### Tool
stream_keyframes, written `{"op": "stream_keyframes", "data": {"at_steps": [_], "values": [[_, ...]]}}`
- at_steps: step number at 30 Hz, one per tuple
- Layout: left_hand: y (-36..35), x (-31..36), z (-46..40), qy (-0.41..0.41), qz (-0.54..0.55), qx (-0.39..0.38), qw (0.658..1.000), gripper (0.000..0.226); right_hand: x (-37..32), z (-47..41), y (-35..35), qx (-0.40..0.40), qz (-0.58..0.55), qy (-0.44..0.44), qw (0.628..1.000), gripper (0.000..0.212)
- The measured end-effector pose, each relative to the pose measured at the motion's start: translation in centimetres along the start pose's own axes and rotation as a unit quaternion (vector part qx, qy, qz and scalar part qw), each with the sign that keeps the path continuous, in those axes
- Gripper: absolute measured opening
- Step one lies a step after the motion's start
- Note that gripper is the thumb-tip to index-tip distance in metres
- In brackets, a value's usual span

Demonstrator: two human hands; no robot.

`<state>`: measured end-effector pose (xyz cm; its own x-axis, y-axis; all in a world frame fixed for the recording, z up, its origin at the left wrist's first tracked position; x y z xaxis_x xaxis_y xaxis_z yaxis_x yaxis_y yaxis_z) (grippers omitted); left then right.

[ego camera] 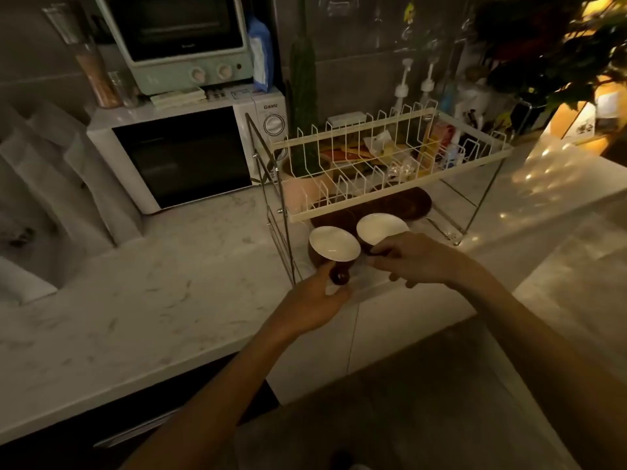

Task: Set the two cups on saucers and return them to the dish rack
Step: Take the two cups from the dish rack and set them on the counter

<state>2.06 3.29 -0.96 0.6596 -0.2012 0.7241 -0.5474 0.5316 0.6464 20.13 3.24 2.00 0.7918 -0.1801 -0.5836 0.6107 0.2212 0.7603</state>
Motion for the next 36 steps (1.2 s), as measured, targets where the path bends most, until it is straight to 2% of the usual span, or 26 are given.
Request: {"op": "stream_keyframes", "data": {"at_steps": [3, 7, 13, 16, 21, 27, 31, 36], "values": [[-0.2, 0.0, -0.8, 0.051, 0.084, 0.074, 0.992, 0.061, 1.4, -1.1, 0.1, 0.095, 0.013, -0.024, 0.995, 0.043], [-0.5, -0.9, -2.5, 0.107, 0.185, 0.150, 0.965, 0.061, 3.1, -2.0, 1.0, 0.186, 0.052, -0.053, 0.980, 0.043], [-1.2, -1.9, -5.5, 0.152, 0.246, 0.199, 0.937, 0.059, 5.2, -3.7, 1.7, 0.254, 0.073, -0.051, 0.963, 0.045], [-1.6, -1.9, -6.3, 0.169, 0.270, 0.214, 0.924, 0.061, 6.2, -4.6, 1.9, 0.246, 0.068, -0.069, 0.965, 0.047], [-1.9, -2.3, -7.3, 0.208, 0.336, 0.216, 0.893, 0.062, 7.1, -6.2, 1.8, 0.175, 0.045, -0.096, 0.979, 0.047], [-1.8, -2.8, -7.8, 0.227, 0.351, 0.208, 0.884, 0.060, 7.1, -7.1, 2.2, 0.159, 0.008, -0.097, 0.982, 0.042], [-1.7, -3.2, -7.9, 0.237, 0.362, 0.193, 0.881, 0.061, 7.5, -7.4, 2.5, 0.142, -0.106, -0.115, 0.977, 0.040], [-1.7, -3.4, -7.9, 0.235, 0.376, 0.192, 0.876, 0.060, 7.8, -7.4, 1.9, 0.105, -0.241, -0.150, 0.953, 0.042]]}}
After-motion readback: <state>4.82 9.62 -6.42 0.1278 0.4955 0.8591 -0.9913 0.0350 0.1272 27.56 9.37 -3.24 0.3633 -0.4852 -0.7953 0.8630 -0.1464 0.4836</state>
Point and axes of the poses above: each hand's wrist, its own z-axis away from the middle knuckle, its own y-axis out of the back of the hand, x = y × z, the point moved 4 cm from there along -z, towards the middle knuckle, and after that the axes turned 5 degrees about -z, right-handed, at the moved point
